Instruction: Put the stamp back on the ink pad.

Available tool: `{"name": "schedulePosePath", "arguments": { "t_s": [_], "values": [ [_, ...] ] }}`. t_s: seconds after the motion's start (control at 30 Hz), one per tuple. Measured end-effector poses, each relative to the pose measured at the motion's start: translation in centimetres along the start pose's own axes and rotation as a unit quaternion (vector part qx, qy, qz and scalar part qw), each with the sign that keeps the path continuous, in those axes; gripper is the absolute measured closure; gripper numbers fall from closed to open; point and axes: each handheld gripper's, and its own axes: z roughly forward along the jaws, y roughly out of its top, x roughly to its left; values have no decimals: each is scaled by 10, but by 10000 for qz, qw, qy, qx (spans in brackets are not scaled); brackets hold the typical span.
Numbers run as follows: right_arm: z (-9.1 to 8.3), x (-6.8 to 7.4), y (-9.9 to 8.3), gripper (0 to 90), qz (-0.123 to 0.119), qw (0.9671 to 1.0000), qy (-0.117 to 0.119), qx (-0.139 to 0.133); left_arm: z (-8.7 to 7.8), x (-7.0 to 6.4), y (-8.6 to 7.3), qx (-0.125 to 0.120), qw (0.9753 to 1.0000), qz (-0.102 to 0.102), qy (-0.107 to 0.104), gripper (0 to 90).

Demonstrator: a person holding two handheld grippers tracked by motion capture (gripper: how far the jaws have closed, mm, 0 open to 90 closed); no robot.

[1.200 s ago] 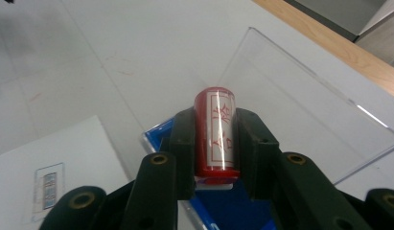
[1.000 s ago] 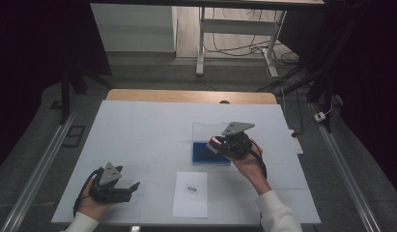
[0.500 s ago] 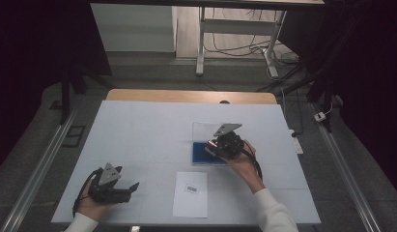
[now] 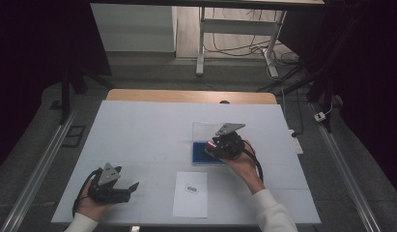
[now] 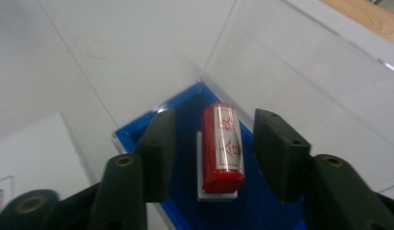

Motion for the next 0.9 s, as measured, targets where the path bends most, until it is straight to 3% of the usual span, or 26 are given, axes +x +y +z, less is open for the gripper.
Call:
{"name": "schedulePosePath", "arguments": {
  "t_s": [0.23, 0.53, 0.7, 0.9],
  "values": [
    [-26, 3, -11, 390, 92, 9989, -183, -424, -1, 0, 0, -2, 10000, -6, -39, 160],
    [-69, 9, -49, 397, 97, 9966, -398, -710, 0, -1, 0, -1, 10000, -7, -71, 159],
    [-88, 12, -76, 397, 111, 9965, -493, -672, -1, -1, 0, -9, 10000, -2, -85, 159],
    [-103, 10, -109, 396, 327, 9959, -579, -617, -1, -1, 0, -17, 10000, -1, -95, 159]
  ]
}}
